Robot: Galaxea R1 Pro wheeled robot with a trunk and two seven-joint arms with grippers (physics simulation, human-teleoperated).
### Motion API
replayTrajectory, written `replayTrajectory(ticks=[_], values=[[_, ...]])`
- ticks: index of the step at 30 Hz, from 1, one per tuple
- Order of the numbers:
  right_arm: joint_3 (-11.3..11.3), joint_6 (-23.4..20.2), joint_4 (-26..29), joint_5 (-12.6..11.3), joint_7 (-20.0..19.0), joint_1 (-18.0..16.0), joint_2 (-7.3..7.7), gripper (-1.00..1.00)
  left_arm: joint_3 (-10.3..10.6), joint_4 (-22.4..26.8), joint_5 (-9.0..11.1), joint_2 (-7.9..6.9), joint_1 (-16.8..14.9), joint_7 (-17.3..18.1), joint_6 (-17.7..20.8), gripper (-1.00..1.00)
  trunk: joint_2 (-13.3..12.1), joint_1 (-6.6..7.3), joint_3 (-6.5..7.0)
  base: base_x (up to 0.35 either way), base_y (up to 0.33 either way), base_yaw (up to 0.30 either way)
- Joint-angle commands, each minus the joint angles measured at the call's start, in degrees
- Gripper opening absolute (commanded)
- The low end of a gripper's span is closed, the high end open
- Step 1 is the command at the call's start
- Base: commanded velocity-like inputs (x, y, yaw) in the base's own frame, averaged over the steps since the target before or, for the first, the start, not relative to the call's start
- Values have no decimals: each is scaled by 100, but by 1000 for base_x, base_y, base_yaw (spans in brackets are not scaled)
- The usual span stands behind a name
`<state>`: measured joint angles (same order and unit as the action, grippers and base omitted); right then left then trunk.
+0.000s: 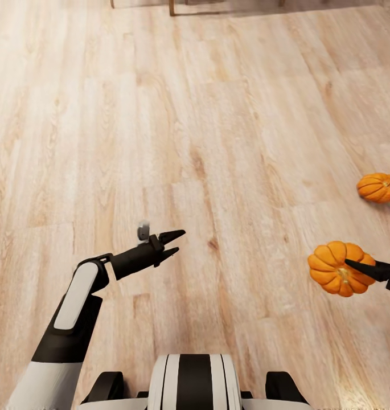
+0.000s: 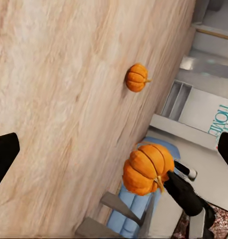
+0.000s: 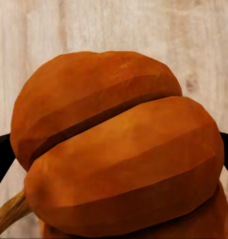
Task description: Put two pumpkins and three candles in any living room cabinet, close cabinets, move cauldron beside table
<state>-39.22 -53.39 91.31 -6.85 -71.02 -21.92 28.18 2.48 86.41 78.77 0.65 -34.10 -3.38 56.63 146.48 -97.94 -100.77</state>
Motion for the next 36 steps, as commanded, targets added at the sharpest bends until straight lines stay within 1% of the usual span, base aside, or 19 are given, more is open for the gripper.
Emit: replayTrajectory(ticks=[1,3,5,7,8,10,11,14,15,19,27,29,31,32,33,34,36], values=[[-138,-86,28,-1,-2,15,5,-100,13,-61,5,25,-7,-32,14,100,-1,3,20,0,0,-242],[-363,-155,66,-2,-1,36,12,-100,33,-157,-50,63,-14,-29,3,100,-3,8,64,0,0,-251],[-707,-245,111,-1,0,62,24,-100,63,-302,-177,158,-35,-26,-13,100,-6,13,108,0,0,-265],[-768,-257,119,-1,-1,66,20,-100,68,-342,-243,198,-41,-28,-16,100,-9,18,151,0,0,-270],[-812,-259,126,-5,-3,70,4,-100,73,-384,-351,251,-47,-29,-18,100,-10,21,172,0,0,-272],[-804,-305,131,11,27,73,-21,-100,80,-412,-496,300,-52,-31,-24,100,-13,26,215,0,0,-274],[-702,-507,134,40,60,74,-41,-100,242,-424,-544,318,-52,-31,-29,100,-14,28,237,0,0,-276],[-623,-498,133,42,63,74,-119,-100,260,-483,-552,300,-53,-32,-33,100,-18,36,304,0,0,-277],[-596,-474,133,43,69,74,-208,-100,268,-737,-555,298,-94,-28,-79,100,-19,39,326,0,0,-277],[-592,-466,134,44,70,74,-246,-100,278,-995,-556,300,-171,-25,-153,100,-25,49,415,0,0,-277],[-597,-470,135,44,71,74,-257,-100,287,-1489,-556,308,-305,10,-210,100,-35,70,592,0,0,-277],[-599,-470,135,44,71,74,-258,-100,288,-1542,-566,307,-324,33,-219,100,-38,75,636,0,0,-277],[-599,-470,137,44,67,74,-259,-100,292,-1588,-665,312,-339,81,-230,100,-41,80,680,0,0,-277],[-598,-470,135,44,64,74,-259,-100,293,-1612,-769,315,-345,131,-234,100,-42,83,701,0,0,-259],[-599,-472,135,44,56,74,-260,-100,292,-1627,-827,317,-346,164,-238,100,-43,85,721,0,0,-230],[-599,-476,134,44,46,74,-263,-100,291,-1710,-938,311,-351,271,-281,100,-45,88,741,0,0,-155],[-600,-475,134,44,37,74,-265,-100,290,-1813,-1024,301,-355,390,-338,100,-47,93,782,0,0,-111]])
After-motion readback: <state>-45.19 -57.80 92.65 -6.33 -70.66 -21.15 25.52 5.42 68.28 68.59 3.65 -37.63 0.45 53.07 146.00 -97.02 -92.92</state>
